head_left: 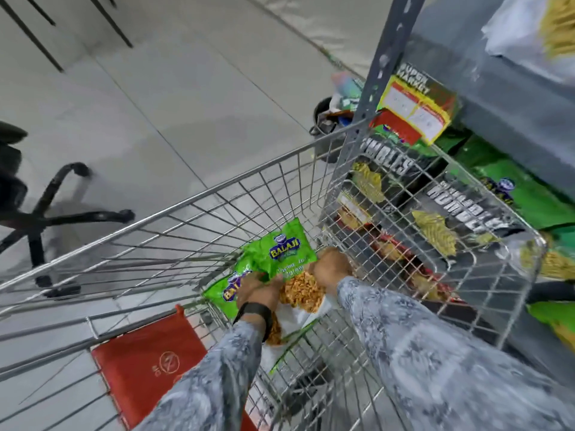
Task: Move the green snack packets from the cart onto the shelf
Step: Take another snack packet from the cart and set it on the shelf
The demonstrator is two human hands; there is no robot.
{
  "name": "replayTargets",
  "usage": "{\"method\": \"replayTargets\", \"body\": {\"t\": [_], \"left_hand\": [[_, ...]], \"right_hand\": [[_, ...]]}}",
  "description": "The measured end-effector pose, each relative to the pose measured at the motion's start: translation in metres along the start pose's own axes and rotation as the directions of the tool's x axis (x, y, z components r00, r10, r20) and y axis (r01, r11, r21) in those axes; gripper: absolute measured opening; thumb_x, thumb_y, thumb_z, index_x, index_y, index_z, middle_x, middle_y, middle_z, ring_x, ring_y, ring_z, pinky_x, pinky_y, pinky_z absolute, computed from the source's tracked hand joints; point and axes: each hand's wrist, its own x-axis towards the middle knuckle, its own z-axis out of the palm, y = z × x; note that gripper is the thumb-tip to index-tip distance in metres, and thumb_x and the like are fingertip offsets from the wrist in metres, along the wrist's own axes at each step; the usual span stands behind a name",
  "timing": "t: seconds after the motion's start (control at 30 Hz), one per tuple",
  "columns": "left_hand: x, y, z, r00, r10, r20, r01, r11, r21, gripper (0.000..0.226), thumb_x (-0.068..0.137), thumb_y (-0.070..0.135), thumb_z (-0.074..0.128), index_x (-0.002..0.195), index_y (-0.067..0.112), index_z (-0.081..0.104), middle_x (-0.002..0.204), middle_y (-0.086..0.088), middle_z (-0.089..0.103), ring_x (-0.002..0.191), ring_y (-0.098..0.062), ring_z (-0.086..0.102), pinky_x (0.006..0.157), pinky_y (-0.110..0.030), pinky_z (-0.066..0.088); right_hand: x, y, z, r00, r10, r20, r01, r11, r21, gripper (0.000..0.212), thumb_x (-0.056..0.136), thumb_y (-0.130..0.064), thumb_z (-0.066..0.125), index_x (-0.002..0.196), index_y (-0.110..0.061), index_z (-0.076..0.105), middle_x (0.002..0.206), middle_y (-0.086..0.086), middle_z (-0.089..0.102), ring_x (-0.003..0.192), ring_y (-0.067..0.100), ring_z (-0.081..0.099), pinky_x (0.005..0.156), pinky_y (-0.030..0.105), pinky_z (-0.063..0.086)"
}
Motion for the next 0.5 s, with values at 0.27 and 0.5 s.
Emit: {"method": "replayTargets", "body": {"t": [0.27, 0.5], "left_hand": [[-0.083, 0.043, -0.030, 0.953, 0.288, -0.095, -0.300, 0.940, -0.163, 0.027, 0.081, 0.022, 0.081, 0.100, 0.006, 0.071, 0.091, -0.017, 0.075, 0.083, -0.032, 0.069, 0.077, -0.036, 0.056], [-0.290, 0.149, -0.062, 0.571, 0.798, -0.194, -0.820, 0.565, -0.087, 0.009, 0.086, 0.005, 0.069, 0.091, 0.012, 0.068, 0.070, -0.019, 0.065, 0.061, -0.011, 0.050, 0.051, -0.013, 0.038]], "right_hand": [[-0.065, -0.006, -0.080, 0.984, -0.146, -0.101, 0.165, 0.960, 0.226, 0.027, 0.081, -0.018, 0.076, 0.065, -0.016, 0.055, 0.071, 0.001, 0.065, 0.070, 0.022, 0.068, 0.069, 0.037, 0.063], [-0.231, 0.047, -0.247, 0.780, -0.226, -0.583, 0.556, 0.677, 0.482, 0.031, 0.078, -0.026, 0.081, 0.060, -0.026, 0.056, 0.054, -0.015, 0.054, 0.049, -0.008, 0.045, 0.048, 0.009, 0.036]]}}
